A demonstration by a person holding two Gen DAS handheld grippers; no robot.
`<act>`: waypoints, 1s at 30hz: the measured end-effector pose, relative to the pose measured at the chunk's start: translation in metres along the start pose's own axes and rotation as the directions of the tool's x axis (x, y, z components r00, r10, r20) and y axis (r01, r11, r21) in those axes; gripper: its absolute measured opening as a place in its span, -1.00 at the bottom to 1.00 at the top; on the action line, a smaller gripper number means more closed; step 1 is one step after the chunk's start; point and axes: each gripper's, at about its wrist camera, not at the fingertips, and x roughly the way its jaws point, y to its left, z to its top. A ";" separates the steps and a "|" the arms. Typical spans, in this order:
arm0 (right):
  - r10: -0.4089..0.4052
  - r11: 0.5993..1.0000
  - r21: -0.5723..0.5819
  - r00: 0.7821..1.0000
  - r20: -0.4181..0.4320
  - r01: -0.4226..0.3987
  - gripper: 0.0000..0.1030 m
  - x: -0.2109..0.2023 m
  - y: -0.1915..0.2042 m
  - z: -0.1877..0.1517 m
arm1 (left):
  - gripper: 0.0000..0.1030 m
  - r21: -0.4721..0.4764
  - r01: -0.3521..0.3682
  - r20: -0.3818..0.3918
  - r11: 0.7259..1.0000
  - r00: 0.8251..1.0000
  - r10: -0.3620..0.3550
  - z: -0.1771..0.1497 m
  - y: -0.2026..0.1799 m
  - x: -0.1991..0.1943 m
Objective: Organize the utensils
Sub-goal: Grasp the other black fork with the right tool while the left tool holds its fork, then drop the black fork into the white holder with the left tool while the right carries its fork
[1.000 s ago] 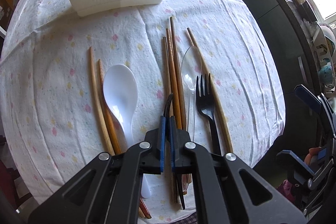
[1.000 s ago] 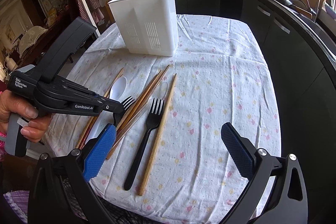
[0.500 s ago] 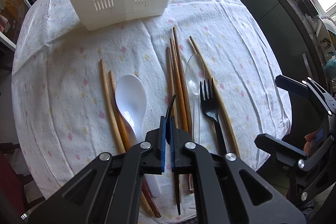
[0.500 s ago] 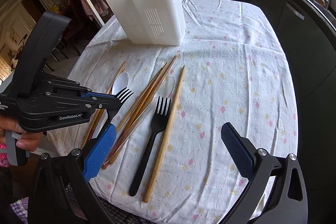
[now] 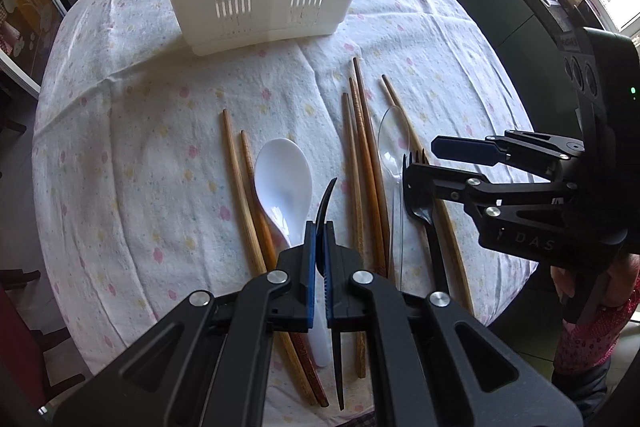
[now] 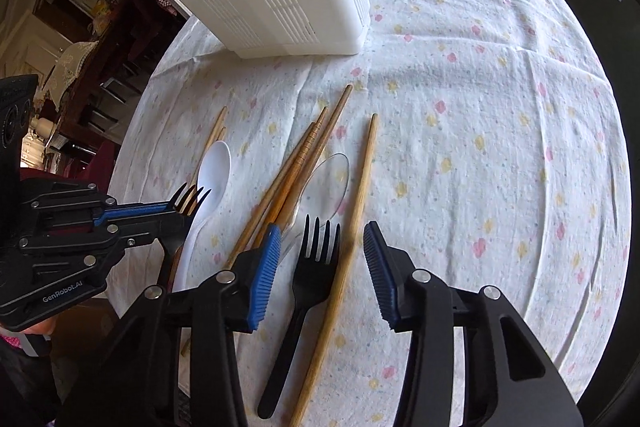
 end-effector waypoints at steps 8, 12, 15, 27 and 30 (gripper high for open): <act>-0.080 0.995 -0.063 0.997 -0.007 0.079 -0.62 0.013 0.013 0.004 | -0.94 0.007 0.000 0.004 1.000 1.000 0.000 0.001 -0.001 -0.002; -0.102 0.991 -0.080 0.995 0.014 0.103 -0.90 0.013 0.015 0.001 | -0.94 0.007 -0.001 0.004 1.000 1.000 0.001 0.002 -0.001 -0.002; -0.096 0.992 -0.078 0.994 0.051 0.100 -0.95 0.003 0.015 -0.002 | -0.93 0.007 -0.001 0.009 1.000 1.000 0.001 0.002 0.000 -0.005; -0.064 0.996 -0.038 0.944 0.324 0.081 -0.95 -0.089 0.013 -0.004 | -0.93 0.040 0.028 0.157 0.999 0.987 -0.034 0.016 -0.011 -0.072; -0.087 0.993 -0.033 0.900 0.428 0.112 -0.95 -0.127 0.011 -0.007 | -0.93 0.052 0.042 0.267 0.998 0.962 -0.055 0.028 -0.014 -0.109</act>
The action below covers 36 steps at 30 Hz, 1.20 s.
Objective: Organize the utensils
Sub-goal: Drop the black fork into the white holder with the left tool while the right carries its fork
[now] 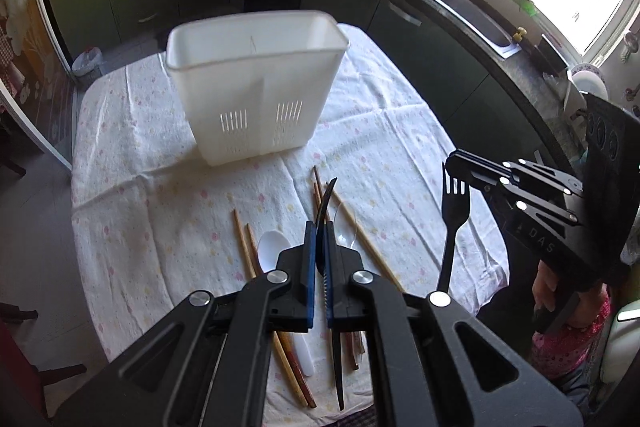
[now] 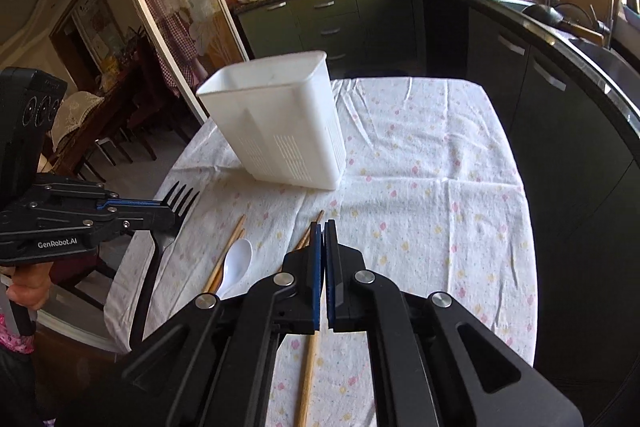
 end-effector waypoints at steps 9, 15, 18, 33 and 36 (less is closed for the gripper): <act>-0.106 0.994 -0.002 0.964 0.244 0.110 -0.95 -0.052 -0.007 0.046 | -0.93 -0.007 -0.039 0.434 0.999 0.900 0.038 0.075 0.003 -0.070; -0.123 0.991 -0.012 0.954 0.273 0.131 -0.95 -0.044 -0.004 0.069 | -0.93 -0.053 -0.159 0.633 0.986 0.758 0.156 0.111 0.012 -0.065; -0.124 0.991 -0.018 0.953 0.278 0.134 -0.95 -0.036 -0.002 0.076 | -0.93 -0.077 -0.223 0.680 0.972 0.701 0.214 0.120 0.018 -0.048; -0.185 0.971 -0.059 0.881 0.436 0.233 -0.95 -0.038 0.038 0.140 | -0.33 -0.100 -0.270 0.628 0.958 0.729 0.271 0.102 0.054 0.015; -0.214 0.958 -0.069 0.853 0.476 0.278 -0.95 -0.037 0.050 0.158 | 0.20 -0.123 -0.244 0.630 0.962 0.730 0.266 0.095 0.061 0.013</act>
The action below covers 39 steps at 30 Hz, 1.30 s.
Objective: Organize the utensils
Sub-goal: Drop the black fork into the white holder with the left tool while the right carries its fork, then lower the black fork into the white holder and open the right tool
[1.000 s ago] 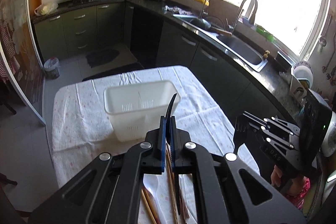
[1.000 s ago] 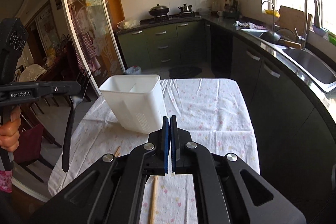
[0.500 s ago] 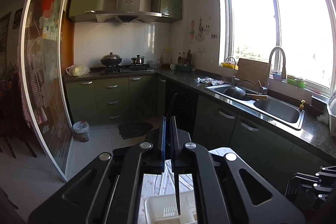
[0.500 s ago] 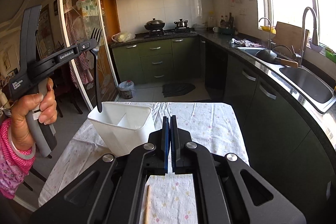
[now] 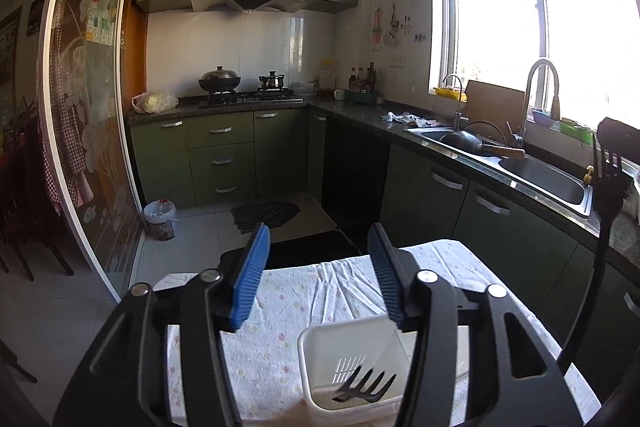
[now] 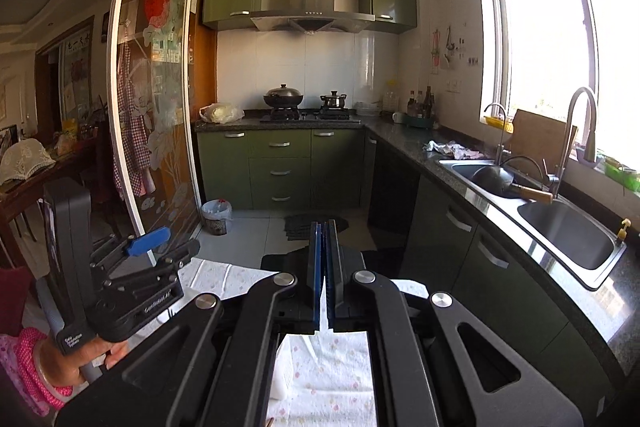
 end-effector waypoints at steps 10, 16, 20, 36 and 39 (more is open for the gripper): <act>-0.124 0.989 -0.066 0.981 0.149 0.135 -0.95 0.038 0.037 0.028 | 0.79 0.064 -0.027 0.033 0.998 0.999 0.025 -0.003 0.000 -0.043; -0.130 0.983 -0.119 0.987 0.090 0.140 -0.94 0.078 0.055 -0.001 | 0.79 -0.032 0.065 0.077 0.997 0.995 -0.063 -0.004 0.020 -0.067; -0.119 0.982 -0.141 0.992 0.051 0.125 -0.94 0.093 0.060 -0.025 | 0.87 -0.089 0.082 0.077 0.993 0.994 -0.075 -0.007 0.030 -0.075; 0.021 1.000 -0.022 0.998 -0.053 -0.023 -0.54 0.016 0.027 -0.076 | 0.87 -0.099 0.123 -0.268 0.987 0.952 -0.146 -0.061 0.023 -0.102; 0.090 0.996 0.023 0.985 -0.149 -0.087 -0.38 -0.011 0.013 -0.104 | 0.87 -0.115 0.120 -0.372 0.986 0.915 -0.154 -0.087 0.021 -0.096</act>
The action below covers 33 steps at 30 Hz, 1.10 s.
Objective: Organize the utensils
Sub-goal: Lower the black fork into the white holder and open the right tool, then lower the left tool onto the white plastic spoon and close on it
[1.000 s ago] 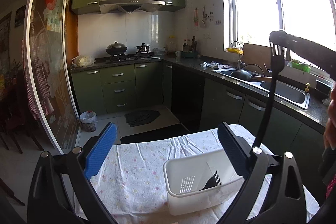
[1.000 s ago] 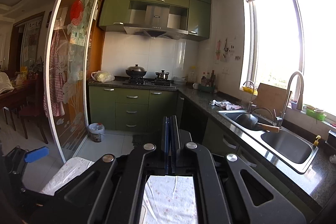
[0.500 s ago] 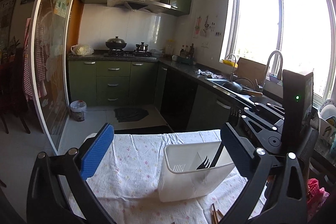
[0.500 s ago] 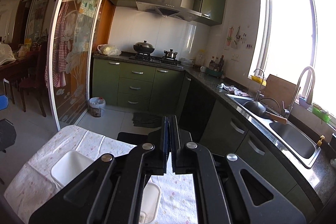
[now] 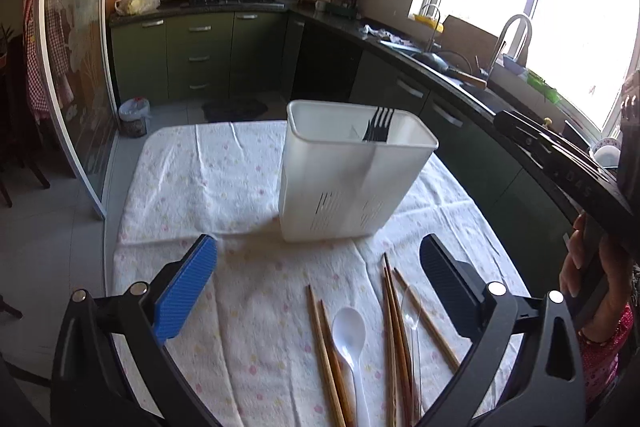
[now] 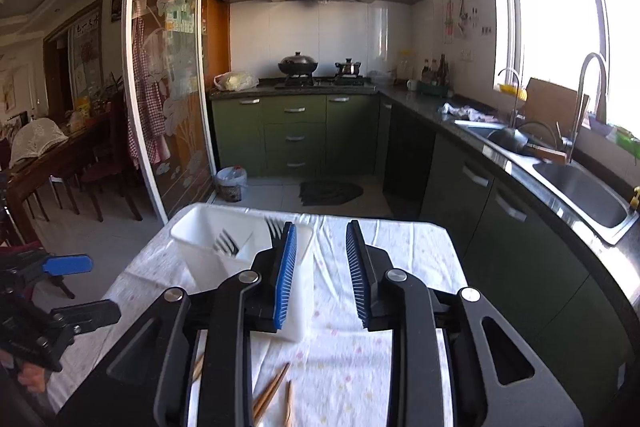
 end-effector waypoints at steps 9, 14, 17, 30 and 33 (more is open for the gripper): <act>0.114 0.988 0.118 0.981 -0.159 -0.096 0.00 -0.050 -0.032 -0.099 | 0.87 -0.041 0.043 -0.277 0.998 0.960 -0.053 -0.047 -0.005 0.062; 0.131 0.985 0.139 0.974 -0.185 -0.106 0.09 -0.068 -0.038 -0.130 | 0.87 -0.075 0.047 -0.373 0.996 0.925 -0.072 -0.058 -0.005 0.092; 0.127 0.985 0.139 0.973 -0.192 -0.101 0.11 -0.074 -0.039 -0.139 | 0.87 -0.074 0.041 -0.394 0.996 0.917 -0.067 -0.058 -0.006 0.101; 0.151 0.984 0.129 0.964 -0.216 -0.125 0.19 -0.059 -0.034 -0.119 | 0.61 -0.180 0.137 -0.479 0.974 0.852 -0.209 -0.064 -0.016 0.111; 0.154 0.984 0.125 0.962 -0.225 -0.128 0.20 -0.057 -0.031 -0.120 | 0.38 -0.179 0.142 -0.481 0.974 0.851 -0.212 -0.062 -0.019 0.114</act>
